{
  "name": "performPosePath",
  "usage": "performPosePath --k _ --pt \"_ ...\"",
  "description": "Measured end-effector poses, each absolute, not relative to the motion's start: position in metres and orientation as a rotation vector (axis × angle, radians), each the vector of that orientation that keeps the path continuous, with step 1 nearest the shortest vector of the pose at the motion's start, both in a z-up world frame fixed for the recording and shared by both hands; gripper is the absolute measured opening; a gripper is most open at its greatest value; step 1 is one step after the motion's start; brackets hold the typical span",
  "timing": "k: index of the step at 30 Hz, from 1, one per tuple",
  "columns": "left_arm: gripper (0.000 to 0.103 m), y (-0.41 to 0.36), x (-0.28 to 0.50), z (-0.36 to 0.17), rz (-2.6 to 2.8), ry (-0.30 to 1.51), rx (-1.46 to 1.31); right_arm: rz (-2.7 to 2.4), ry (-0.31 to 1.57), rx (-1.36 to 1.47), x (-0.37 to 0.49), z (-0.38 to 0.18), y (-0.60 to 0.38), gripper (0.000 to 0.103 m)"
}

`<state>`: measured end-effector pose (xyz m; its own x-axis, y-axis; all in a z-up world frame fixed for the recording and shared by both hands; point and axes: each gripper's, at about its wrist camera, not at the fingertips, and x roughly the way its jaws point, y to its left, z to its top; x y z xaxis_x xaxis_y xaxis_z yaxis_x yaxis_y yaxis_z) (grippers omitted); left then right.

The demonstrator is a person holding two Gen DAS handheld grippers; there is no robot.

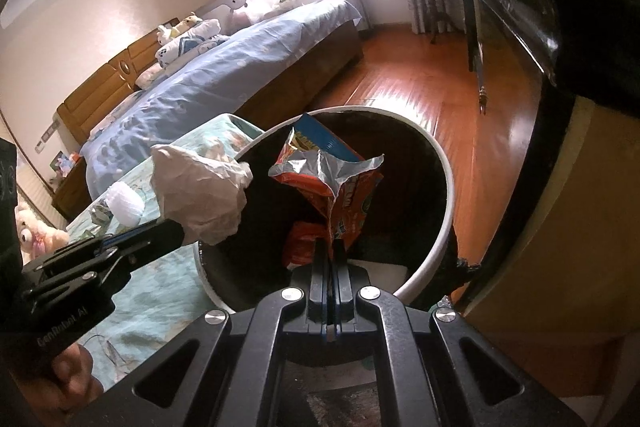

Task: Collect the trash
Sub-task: 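Carry both items over the bin and open both tools to drop them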

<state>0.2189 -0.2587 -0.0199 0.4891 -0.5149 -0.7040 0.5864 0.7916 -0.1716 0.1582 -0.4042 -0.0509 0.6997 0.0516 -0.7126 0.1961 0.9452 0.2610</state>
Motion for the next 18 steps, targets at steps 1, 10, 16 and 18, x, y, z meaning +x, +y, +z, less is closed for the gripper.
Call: performPosePath --k 1,10,16,18 --pt "0.007 -0.26 0.219 -0.02 -0.671 0.823 0.096 -0.082 0.799 0.335 0.159 -0.052 -0.404 0.005" --pt "0.041 -0.254 0.219 -0.02 -0.662 0.821 0.073 -0.083 0.806 0.355 0.162 -0.054 -0.408 0.013" --pt "0.048 -0.232 0.212 -0.024 -0.618 0.814 0.054 -0.075 0.791 0.368 0.158 -0.051 -0.403 0.041" --pt "0.049 -0.222 0.21 -0.028 -0.599 0.823 0.036 -0.06 0.785 0.37 0.158 -0.049 -0.398 0.05"
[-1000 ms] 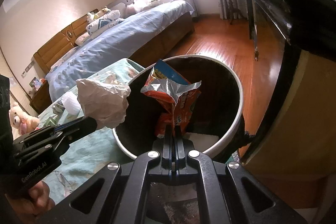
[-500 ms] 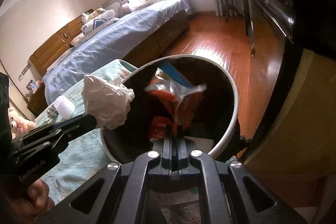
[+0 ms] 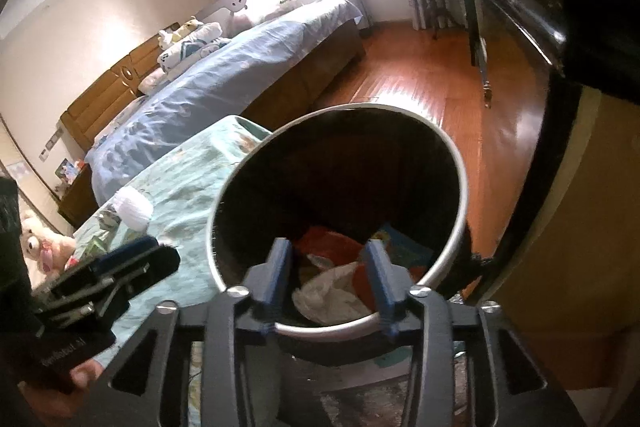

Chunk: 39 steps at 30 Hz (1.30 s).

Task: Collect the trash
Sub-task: 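Carry both items over the bin and open both tools to drop them, then move both open tools back over the table toward the plastic bags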

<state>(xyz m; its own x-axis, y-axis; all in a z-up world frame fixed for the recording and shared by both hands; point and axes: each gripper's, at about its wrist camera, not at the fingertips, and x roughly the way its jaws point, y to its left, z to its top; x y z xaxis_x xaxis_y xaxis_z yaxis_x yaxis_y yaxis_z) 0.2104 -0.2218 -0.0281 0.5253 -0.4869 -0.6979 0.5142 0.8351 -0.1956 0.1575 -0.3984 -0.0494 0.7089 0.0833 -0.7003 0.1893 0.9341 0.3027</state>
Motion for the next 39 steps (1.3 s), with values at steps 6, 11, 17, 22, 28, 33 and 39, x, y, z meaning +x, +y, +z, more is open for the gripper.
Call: performPosePath --k 6,11,17,22,28,33,39 --pt "0.052 -0.184 0.199 -0.039 -0.516 0.834 0.004 -0.003 0.761 0.367 0.156 -0.04 -0.379 0.076" --pt "0.055 -0.148 0.189 -0.043 -0.446 0.827 -0.032 0.05 0.746 0.361 0.159 -0.034 -0.356 0.084" --pt "0.059 -0.105 0.178 -0.047 -0.358 0.817 -0.065 0.119 0.761 0.338 0.161 -0.035 -0.321 0.084" --pt "0.059 -0.073 0.173 -0.051 -0.302 0.823 -0.098 0.168 0.785 0.322 0.163 -0.04 -0.295 0.084" --pt "0.059 -0.042 0.161 -0.055 -0.239 0.816 -0.111 0.218 0.804 0.301 0.166 -0.044 -0.268 0.084" --pt "0.059 -0.015 0.151 -0.058 -0.188 0.816 -0.122 0.259 0.826 0.291 0.168 -0.049 -0.245 0.084" --pt "0.059 0.022 0.137 -0.062 -0.116 0.816 -0.145 0.312 0.851 0.272 0.168 -0.055 -0.215 0.084"
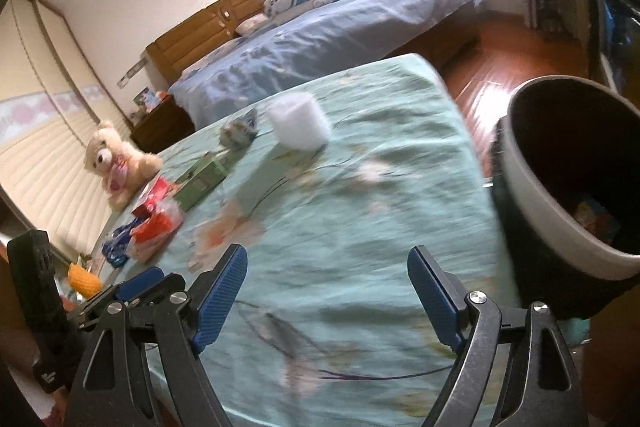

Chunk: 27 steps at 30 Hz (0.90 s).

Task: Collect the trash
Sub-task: 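Move both open tools back over the table toward the plastic bags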

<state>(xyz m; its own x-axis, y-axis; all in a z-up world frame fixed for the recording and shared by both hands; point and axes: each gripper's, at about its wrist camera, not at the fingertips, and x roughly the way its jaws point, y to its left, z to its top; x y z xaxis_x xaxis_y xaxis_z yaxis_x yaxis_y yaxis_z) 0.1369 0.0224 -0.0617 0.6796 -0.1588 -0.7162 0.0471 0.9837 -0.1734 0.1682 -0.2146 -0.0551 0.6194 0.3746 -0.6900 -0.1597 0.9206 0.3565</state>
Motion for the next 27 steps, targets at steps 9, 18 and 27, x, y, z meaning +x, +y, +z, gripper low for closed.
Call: performPosePath --k 9,18,27 --pt "0.059 0.084 0.114 -0.064 0.002 0.8 -0.192 0.433 0.887 0.224 0.17 -0.059 -0.149 0.084" --pt "0.059 0.148 0.104 -0.06 0.127 0.772 -0.241 0.54 0.901 0.184 0.176 -0.061 -0.09 0.084" --pt "0.07 0.195 0.113 -0.056 0.236 0.755 -0.253 0.616 0.94 0.188 0.189 -0.071 -0.049 0.084"
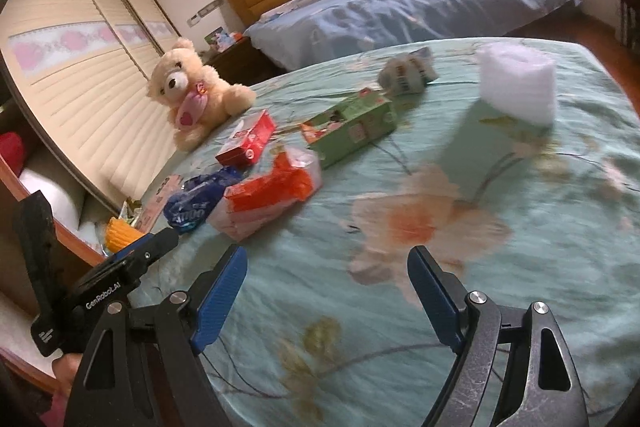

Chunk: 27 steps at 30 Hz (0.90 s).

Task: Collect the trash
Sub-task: 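Move both open tools back over the table toward the plastic bags, then grasp the blue plastic bag with the left tool while the right tool grasps the orange-white bag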

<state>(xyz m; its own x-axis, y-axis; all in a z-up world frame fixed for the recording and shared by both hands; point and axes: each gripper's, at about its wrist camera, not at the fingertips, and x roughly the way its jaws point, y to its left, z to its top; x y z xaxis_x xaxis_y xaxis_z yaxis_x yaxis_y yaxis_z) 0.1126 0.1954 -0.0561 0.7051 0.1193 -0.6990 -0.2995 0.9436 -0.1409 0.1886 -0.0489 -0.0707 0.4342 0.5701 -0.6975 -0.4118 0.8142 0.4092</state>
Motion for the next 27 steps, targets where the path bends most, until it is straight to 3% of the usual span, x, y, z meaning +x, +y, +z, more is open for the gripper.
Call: performPosePath --k 15,17,18,19,20,22,27 --pt "0.072 0.222 0.147 -0.073 0.249 0.783 -0.215 0.658 0.997 0.287 0.235 -0.091 -0.003 0.084" --pt "0.068 0.221 0.15 -0.074 0.233 0.783 -0.212 0.661 1.006 0.294 0.241 -0.095 0.003 0.084" --pt "0.057 0.22 0.151 -0.075 0.225 0.785 -0.21 0.661 1.013 0.295 0.243 -0.097 0.005 0.082" --pt "0.047 0.219 0.153 -0.076 0.217 0.791 -0.206 0.663 1.016 0.294 0.245 -0.099 0.008 0.076" --pt "0.044 0.218 0.155 -0.078 0.21 0.799 -0.204 0.664 1.016 0.29 0.245 -0.1 0.009 0.07" --pt "0.039 0.216 0.155 -0.078 0.202 0.792 -0.198 0.671 1.015 0.276 0.245 -0.101 0.013 0.044" --pt "0.025 0.202 0.155 -0.075 0.146 0.788 -0.177 0.691 0.983 0.238 0.236 -0.094 0.012 0.03"
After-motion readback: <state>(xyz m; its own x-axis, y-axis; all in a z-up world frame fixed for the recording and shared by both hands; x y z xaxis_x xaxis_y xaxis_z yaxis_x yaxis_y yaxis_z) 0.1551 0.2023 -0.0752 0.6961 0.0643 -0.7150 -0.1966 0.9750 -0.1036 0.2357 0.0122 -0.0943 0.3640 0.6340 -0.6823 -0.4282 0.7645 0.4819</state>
